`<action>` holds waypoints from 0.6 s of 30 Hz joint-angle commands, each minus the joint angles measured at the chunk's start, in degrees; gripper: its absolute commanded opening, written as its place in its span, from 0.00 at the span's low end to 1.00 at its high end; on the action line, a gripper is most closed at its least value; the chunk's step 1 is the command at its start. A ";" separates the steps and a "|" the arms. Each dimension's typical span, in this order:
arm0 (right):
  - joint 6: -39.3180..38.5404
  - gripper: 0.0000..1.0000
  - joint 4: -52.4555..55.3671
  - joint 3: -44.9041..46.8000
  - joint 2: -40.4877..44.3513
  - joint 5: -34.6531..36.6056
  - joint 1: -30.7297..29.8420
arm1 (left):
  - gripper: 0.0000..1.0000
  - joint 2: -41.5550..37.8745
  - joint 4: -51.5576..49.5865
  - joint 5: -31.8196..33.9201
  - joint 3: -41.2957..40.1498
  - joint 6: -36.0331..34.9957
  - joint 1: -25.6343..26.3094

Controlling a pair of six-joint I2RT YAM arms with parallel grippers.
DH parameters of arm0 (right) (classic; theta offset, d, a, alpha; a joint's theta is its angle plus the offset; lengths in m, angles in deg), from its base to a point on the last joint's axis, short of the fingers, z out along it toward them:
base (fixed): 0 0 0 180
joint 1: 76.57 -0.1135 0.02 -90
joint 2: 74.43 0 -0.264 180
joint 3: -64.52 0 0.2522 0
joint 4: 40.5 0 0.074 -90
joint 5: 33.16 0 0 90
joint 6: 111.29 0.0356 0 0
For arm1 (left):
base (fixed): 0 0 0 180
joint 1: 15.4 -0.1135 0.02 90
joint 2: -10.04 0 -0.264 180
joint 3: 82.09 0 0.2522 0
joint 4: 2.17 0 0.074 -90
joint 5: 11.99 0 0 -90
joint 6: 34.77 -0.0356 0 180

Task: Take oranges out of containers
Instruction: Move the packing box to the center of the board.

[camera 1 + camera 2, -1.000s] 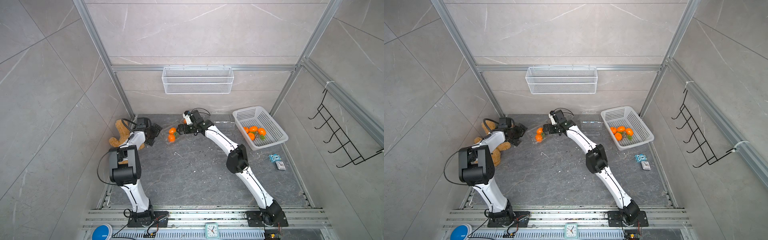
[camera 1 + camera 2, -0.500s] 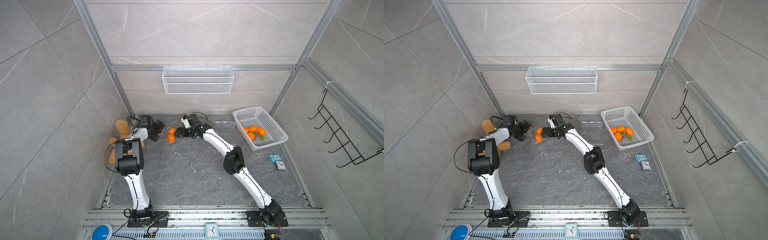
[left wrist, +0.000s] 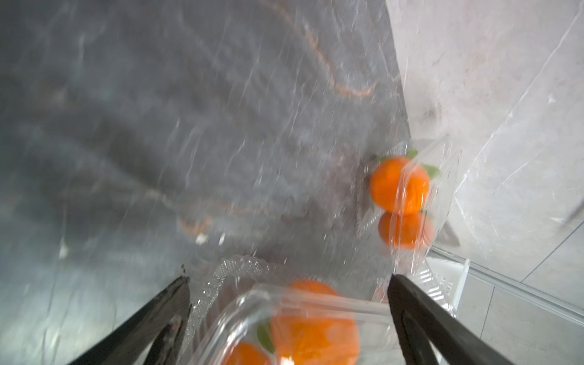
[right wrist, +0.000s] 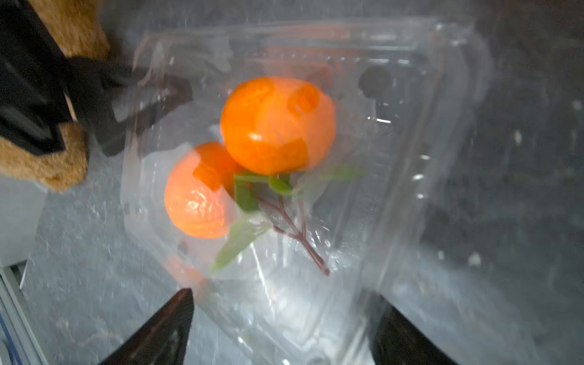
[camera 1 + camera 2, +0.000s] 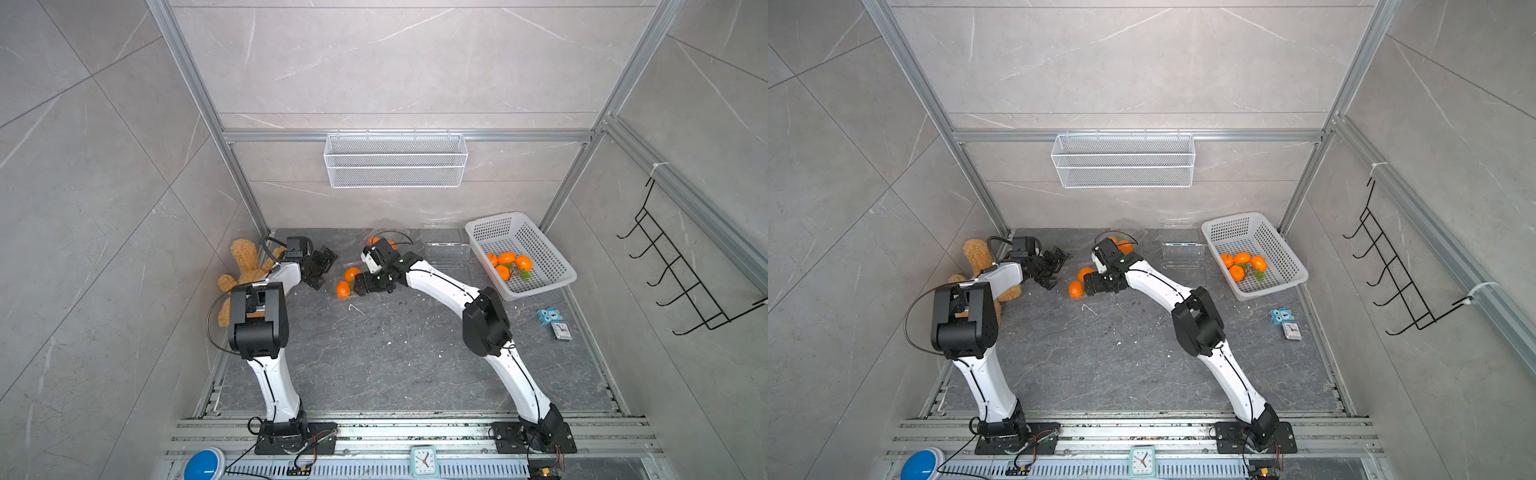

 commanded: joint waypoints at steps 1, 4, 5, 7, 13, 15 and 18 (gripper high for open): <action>6.29 0.86 -9.73 16.91 13.30 1.74 -0.65 | 0.99 -5.79 2.58 -2.92 -3.25 -1.97 0.89; 9.44 0.87 -14.98 32.95 22.21 2.10 -1.53 | 0.99 -7.73 3.38 -3.85 -5.85 -2.58 3.68; 10.12 0.88 -16.66 36.91 24.59 2.17 -1.84 | 1.00 -8.00 3.44 -3.85 -6.26 -2.68 4.90; 11.76 0.90 -18.80 44.03 29.16 3.12 -1.96 | 0.99 -8.35 3.60 -4.01 -7.05 -2.64 7.30; 11.12 1.00 -19.57 48.11 33.18 5.83 -1.82 | 0.99 -8.68 2.72 -3.58 -7.14 -3.92 9.92; 11.11 1.00 -18.89 46.46 32.07 6.80 -1.48 | 0.99 -7.34 0.92 -3.57 -4.90 -4.66 9.91; 11.18 1.00 -16.85 42.15 27.97 7.74 -0.12 | 0.99 -5.16 0.08 -3.55 -1.66 -4.90 10.52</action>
